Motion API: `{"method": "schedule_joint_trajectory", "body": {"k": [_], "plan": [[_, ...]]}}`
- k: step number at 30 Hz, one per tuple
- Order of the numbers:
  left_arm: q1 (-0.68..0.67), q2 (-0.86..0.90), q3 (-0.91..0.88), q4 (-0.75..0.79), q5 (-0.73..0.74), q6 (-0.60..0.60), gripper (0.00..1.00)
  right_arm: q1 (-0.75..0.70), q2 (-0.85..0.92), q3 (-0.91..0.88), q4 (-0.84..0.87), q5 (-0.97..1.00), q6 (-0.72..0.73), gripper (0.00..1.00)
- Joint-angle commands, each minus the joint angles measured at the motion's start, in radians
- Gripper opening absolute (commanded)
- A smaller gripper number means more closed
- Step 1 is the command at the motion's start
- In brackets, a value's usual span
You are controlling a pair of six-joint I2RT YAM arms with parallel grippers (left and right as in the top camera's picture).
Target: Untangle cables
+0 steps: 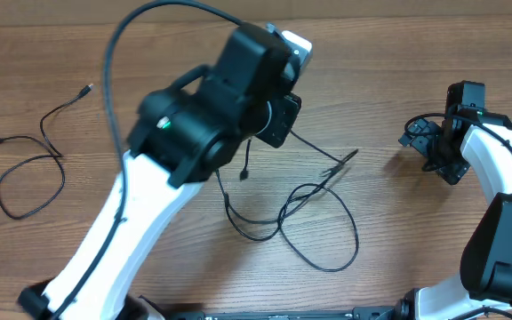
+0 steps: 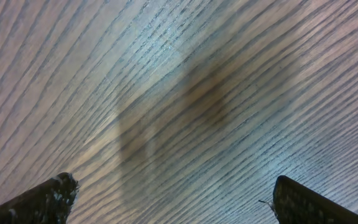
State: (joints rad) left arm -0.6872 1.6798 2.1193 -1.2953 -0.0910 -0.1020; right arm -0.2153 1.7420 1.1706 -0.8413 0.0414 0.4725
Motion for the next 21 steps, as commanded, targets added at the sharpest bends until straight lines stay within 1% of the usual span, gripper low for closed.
{"method": "schedule_joint_trajectory", "body": {"k": [1, 6, 11, 13, 16, 17, 20, 21], "plan": [[0.0, 0.071, 0.003, -0.031, -0.041, -0.032, 0.07, -0.001, 0.003, -0.003, 0.002, 0.01, 0.01, 1.0], [0.0, 0.178, 0.003, -0.078, -0.028, -0.067, 0.08, -0.001, 0.003, -0.003, 0.002, 0.01, 0.01, 1.0], [0.0, 0.296, 0.003, -0.089, 0.053, -0.066, 0.09, -0.001, 0.003, -0.003, 0.003, 0.01, 0.01, 1.0], [0.0, 0.338, 0.003, -0.089, 0.072, -0.066, 0.1, -0.001, 0.003, -0.003, 0.003, 0.01, 0.01, 1.0], [0.0, 0.396, 0.003, -0.089, 0.093, -0.062, 0.15, -0.001, 0.003, -0.003, 0.003, 0.01, 0.009, 1.0], [0.0, 0.41, 0.003, -0.089, 0.096, -0.063, 0.18, -0.001, 0.003, -0.003, 0.003, 0.01, 0.009, 1.0], [0.001, 0.446, 0.003, -0.089, 0.132, -0.063, 0.38, -0.001, 0.003, -0.003, 0.003, 0.01, 0.01, 1.0], [0.002, 0.457, 0.003, -0.089, 0.151, -0.063, 0.49, -0.001, 0.003, -0.003, 0.003, 0.01, 0.01, 1.0]]}}
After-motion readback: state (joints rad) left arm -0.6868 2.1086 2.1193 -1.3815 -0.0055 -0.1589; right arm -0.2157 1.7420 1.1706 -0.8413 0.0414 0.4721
